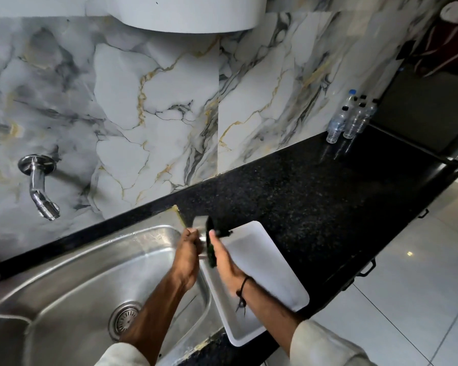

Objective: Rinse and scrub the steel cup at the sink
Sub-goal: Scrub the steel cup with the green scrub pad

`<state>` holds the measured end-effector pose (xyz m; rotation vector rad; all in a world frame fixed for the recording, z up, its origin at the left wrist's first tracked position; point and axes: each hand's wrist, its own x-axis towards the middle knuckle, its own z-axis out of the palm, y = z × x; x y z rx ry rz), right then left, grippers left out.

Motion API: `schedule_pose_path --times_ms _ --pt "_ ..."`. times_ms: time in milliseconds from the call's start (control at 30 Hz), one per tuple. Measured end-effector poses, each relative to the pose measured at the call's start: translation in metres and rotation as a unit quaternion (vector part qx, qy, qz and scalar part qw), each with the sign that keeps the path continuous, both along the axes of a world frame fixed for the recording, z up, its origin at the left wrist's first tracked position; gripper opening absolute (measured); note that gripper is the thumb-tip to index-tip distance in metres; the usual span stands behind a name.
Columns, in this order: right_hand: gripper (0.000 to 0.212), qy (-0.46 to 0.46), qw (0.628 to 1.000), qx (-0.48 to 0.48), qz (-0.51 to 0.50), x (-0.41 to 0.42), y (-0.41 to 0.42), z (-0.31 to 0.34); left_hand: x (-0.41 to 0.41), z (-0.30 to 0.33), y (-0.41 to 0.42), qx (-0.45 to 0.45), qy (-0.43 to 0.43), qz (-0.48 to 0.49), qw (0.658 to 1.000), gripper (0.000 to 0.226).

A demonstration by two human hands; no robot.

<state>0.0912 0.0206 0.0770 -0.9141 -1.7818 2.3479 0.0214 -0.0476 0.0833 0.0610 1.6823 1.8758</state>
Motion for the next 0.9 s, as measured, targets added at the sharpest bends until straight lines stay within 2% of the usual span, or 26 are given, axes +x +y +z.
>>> schedule_pose_path --times_ms 33,100,200,267,333,400,500,567,667,767,833,900 --pt "0.053 -0.027 0.998 -0.047 -0.044 -0.006 0.009 0.003 0.008 -0.005 0.001 -0.024 0.034 -0.030 0.999 0.037" --pt "0.050 -0.103 0.986 -0.075 -0.105 -0.015 0.030 0.006 0.022 -0.014 0.004 -0.065 0.112 -0.114 0.985 0.043" --pt "0.047 -0.115 0.983 -0.059 -0.133 -0.010 0.056 0.004 0.028 -0.022 0.005 -0.104 0.232 -0.209 0.944 0.021" --pt "0.042 -0.097 0.985 -0.056 -0.133 0.000 0.068 0.002 0.028 -0.030 0.007 -0.161 0.292 -0.193 0.923 0.022" --pt "0.041 -0.090 0.986 -0.060 -0.124 0.007 0.078 -0.004 0.026 -0.037 0.007 -0.219 0.320 -0.088 0.918 0.020" --pt "0.042 -0.098 0.987 -0.047 -0.116 0.012 0.087 -0.011 0.019 -0.041 0.009 -0.262 0.303 -0.001 0.916 0.023" --pt "0.046 -0.115 0.986 -0.048 -0.112 0.020 0.096 -0.023 0.005 -0.040 0.017 -0.309 0.157 -0.044 0.937 0.031" --pt "0.048 -0.127 0.983 -0.070 -0.113 0.028 0.103 -0.031 0.002 -0.043 0.021 -0.329 0.118 -0.063 0.935 0.031" --pt "0.035 -0.145 0.975 -0.087 -0.147 0.043 0.113 -0.042 0.007 -0.050 0.030 -0.354 0.136 -0.062 0.923 0.017" --pt "0.004 -0.192 0.968 0.021 -0.162 0.066 0.122 -0.054 0.015 -0.056 0.041 -0.380 0.131 -0.032 0.915 0.015" --pt "0.011 -0.225 0.964 0.079 -0.118 0.083 0.128 -0.059 0.017 -0.060 0.047 -0.393 0.151 -0.037 0.906 0.020" --pt "0.016 -0.262 0.959 0.106 -0.008 0.095 0.136 -0.056 0.020 -0.066 0.053 -0.398 0.163 -0.050 0.902 0.022"
